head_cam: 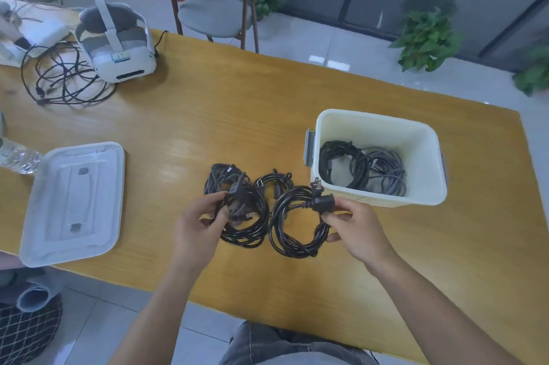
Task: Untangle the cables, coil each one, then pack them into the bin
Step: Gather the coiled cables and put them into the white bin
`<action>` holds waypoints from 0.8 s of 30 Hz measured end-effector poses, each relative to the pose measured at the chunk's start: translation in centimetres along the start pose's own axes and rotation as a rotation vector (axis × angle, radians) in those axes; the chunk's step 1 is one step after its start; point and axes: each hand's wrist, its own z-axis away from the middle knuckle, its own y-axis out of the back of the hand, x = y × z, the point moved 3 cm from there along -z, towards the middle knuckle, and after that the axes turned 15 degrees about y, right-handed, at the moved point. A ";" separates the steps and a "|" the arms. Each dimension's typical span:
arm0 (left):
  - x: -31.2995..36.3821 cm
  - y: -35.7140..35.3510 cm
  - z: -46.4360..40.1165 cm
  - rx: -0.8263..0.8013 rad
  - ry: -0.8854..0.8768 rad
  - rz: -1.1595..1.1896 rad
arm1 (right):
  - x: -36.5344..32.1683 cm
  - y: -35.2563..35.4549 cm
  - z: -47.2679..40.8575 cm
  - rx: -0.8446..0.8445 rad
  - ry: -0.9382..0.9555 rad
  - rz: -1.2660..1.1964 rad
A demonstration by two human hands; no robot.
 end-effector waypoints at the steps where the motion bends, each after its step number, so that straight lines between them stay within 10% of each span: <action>1: 1.2 -0.6 -0.1 -0.015 -0.018 0.025 | -0.3 1.1 0.0 0.027 0.010 -0.020; 24: 15.7 -20.9 -3.8 -0.280 -0.136 -0.101 | 2.6 21.1 -1.9 0.539 -0.025 -0.139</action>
